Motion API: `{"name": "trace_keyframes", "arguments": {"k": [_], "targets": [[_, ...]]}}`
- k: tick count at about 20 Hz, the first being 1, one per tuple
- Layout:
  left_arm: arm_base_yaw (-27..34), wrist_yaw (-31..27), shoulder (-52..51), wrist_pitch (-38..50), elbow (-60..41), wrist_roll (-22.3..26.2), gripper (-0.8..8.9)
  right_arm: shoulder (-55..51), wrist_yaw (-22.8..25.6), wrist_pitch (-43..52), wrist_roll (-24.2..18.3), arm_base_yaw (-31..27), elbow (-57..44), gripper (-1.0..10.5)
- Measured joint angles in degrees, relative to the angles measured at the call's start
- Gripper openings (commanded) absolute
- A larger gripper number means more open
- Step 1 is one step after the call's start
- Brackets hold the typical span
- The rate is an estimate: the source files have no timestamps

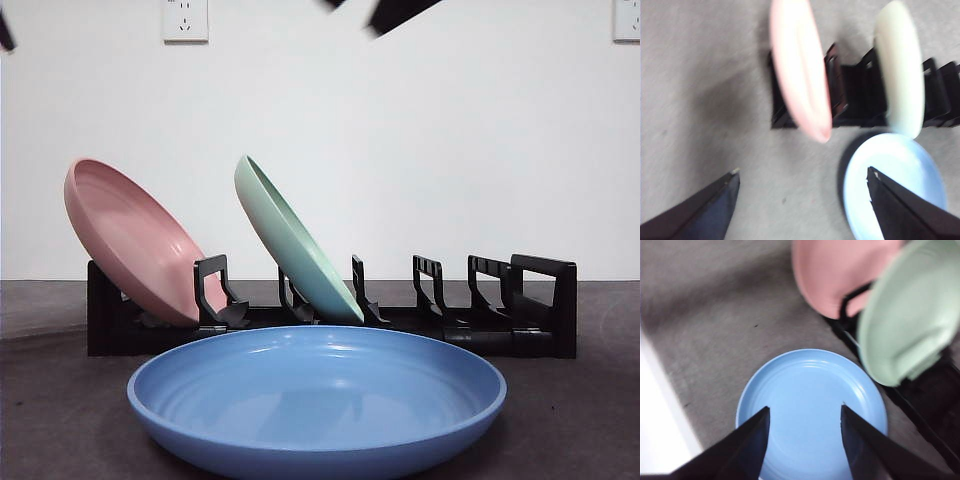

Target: Place the plate

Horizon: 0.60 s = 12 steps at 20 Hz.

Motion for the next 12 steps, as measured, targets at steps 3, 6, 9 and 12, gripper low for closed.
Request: {"name": "trace_keyframes", "arguments": {"k": [3, 6, 9, 12], "targets": [[-1.97, -0.55, 7.26, -0.39, 6.67, -0.59, 3.78, -6.08, -0.13, -0.77, 2.12, -2.97, 0.0, 2.2], [-4.55, -5.49, 15.82, -1.62, 14.36, -0.79, 3.65, -9.18, 0.02, -1.2, 3.06, -4.28, 0.0, 2.2], [-5.57, -11.32, 24.94, -3.67, 21.22, -0.72, 3.65, -10.34, 0.02, -3.02, 3.82, -4.26, 0.0, 2.2], [-5.55, -13.9, 32.37, -4.17, 25.22, -0.72, 3.63, -10.43, 0.04, -5.27, 4.72, -4.26, 0.0, 2.2]]}}
